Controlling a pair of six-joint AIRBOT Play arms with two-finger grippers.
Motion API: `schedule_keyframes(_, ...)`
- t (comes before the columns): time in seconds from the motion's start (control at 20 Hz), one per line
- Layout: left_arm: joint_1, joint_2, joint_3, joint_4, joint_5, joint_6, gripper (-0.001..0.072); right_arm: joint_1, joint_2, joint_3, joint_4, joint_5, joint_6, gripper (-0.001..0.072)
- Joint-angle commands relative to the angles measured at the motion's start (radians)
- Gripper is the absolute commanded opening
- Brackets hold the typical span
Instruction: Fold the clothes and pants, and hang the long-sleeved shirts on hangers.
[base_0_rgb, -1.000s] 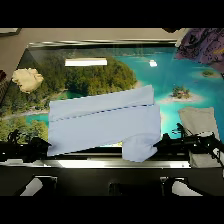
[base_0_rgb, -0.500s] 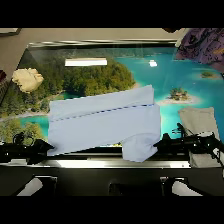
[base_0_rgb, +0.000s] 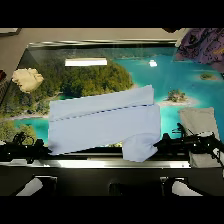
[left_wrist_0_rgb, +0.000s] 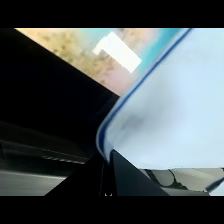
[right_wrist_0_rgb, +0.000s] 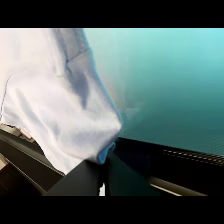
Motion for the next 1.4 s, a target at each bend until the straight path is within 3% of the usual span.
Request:
schedule_keyframes(0.0, -0.029, -0.004, 0.001, -0.006, -0.009, 0.005, 0.0019, 0.000, 0.001, -0.001, 0.001, 0.002, -0.008, 0.0031)
schedule_keyframes(0.1, -0.043, 0.004, 0.016, -0.002, -0.033, -0.007, 0.0016, 0.000, 0.021, -0.001, 0.001, 0.011, -0.012, 0.0031)
schedule_keyframes(0.3, -0.043, 0.092, 0.104, 0.135, -0.064, -0.189, 0.0016, 0.000, 0.179, -0.001, -0.005, 0.053, 0.027, 0.0030)
schedule_keyframes(0.4, -0.043, 0.155, 0.159, 0.198, -0.072, -0.239, 0.0016, 0.000, 0.309, -0.001, -0.014, 0.083, 0.075, 0.0029)
schedule_keyframes(0.65, -0.046, 0.233, 0.231, 0.220, -0.103, -0.259, 0.0016, 0.000, 0.625, -0.001, -0.137, 0.248, 0.220, 0.0029)
schedule_keyframes(0.9, -0.126, 0.237, 0.235, 0.221, -0.103, -0.270, 0.0016, 0.000, 0.859, 0.013, -0.137, 0.384, 0.307, 0.0028)
schedule_keyframes(1.1, -0.198, 0.235, 0.272, 0.220, -0.040, -0.287, 0.0015, 0.000, 0.806, 0.073, -0.077, 0.284, 0.249, 0.0028)
schedule_keyframes(1.35, -0.262, 0.176, 0.332, 0.219, 0.069, -0.297, 0.0015, 0.015, 0.504, 0.221, 0.061, 0.127, 0.090, 0.0028)
